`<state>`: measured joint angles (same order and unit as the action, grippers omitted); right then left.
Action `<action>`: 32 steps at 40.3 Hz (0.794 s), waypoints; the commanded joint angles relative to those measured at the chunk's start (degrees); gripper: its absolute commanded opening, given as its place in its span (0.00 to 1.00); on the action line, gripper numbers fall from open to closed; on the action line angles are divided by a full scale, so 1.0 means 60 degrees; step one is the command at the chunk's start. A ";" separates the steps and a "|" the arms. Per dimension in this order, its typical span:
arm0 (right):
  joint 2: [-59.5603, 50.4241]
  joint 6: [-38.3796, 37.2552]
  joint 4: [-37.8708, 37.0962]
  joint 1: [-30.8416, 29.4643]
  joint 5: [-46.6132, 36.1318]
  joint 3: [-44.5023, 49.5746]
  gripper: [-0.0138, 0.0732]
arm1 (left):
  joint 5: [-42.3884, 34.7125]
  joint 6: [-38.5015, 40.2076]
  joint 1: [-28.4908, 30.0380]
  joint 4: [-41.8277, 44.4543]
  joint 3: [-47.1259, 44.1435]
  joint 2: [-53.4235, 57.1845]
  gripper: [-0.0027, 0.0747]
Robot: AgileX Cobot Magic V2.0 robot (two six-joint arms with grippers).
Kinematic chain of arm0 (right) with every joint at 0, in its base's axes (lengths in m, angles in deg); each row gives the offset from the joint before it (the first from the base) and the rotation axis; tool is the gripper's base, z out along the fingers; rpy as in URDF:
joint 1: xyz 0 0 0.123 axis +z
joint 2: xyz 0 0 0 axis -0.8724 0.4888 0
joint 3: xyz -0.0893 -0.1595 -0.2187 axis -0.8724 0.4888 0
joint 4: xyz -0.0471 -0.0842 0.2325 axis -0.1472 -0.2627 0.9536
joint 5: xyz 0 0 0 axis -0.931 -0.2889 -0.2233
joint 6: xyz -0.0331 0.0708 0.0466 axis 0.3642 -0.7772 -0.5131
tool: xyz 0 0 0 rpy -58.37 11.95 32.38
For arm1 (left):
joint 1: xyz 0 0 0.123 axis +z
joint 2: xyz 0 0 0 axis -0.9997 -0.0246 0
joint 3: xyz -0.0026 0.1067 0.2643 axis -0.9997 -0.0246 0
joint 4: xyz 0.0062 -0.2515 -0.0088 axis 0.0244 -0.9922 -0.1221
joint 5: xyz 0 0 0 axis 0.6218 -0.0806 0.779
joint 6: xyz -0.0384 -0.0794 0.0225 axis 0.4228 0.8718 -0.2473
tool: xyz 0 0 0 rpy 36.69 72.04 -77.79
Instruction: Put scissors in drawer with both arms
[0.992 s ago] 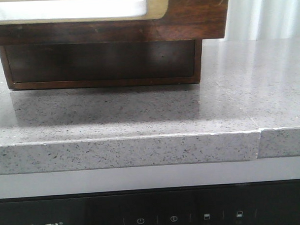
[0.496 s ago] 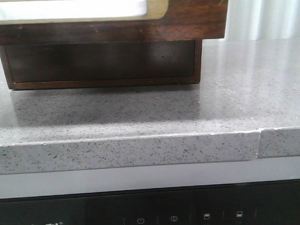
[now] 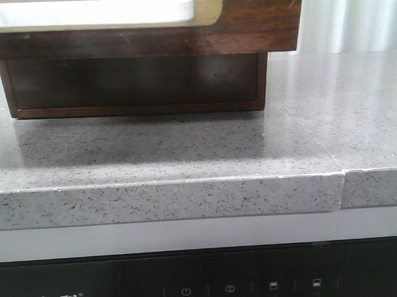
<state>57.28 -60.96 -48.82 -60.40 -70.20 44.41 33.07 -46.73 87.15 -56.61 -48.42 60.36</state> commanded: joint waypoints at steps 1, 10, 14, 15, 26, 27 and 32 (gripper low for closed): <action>-0.0152 0.0000 -0.0044 -0.0057 -0.1417 0.0228 0.08 | -0.0768 -0.0005 0.0003 0.0002 -0.0237 0.0185 0.01; -0.0152 0.0000 -0.0044 -0.0047 -0.1261 0.0293 0.08 | -0.0768 -0.0005 0.0003 0.0002 -0.0237 0.0185 0.01; -0.0152 0.0000 -0.0044 -0.0047 -0.1239 0.0293 0.08 | -0.0768 -0.0005 0.0003 0.0002 -0.0237 0.0185 0.01; -0.0152 0.0000 -0.0044 -0.0047 -0.1239 0.0293 0.08 | -0.0768 -0.0005 0.0003 0.0002 -0.0237 0.0185 0.01; -0.0164 0.0000 -0.0044 -0.0047 -0.0965 0.0293 0.08 | -0.0768 -0.0005 0.0003 0.0002 -0.0237 0.0185 0.01; -0.0164 0.0000 -0.0044 -0.0047 -0.0908 0.0293 0.08 | -0.0768 -0.0005 0.0003 0.0002 -0.0237 0.0185 0.01; -0.0164 0.0000 -0.0044 -0.0024 -0.0874 0.0293 0.08 | -0.0768 -0.0005 0.0003 0.0002 -0.0237 0.0185 0.01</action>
<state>57.28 -60.96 -48.82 -60.40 -71.43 46.09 33.07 -46.73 87.15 -56.61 -48.42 60.36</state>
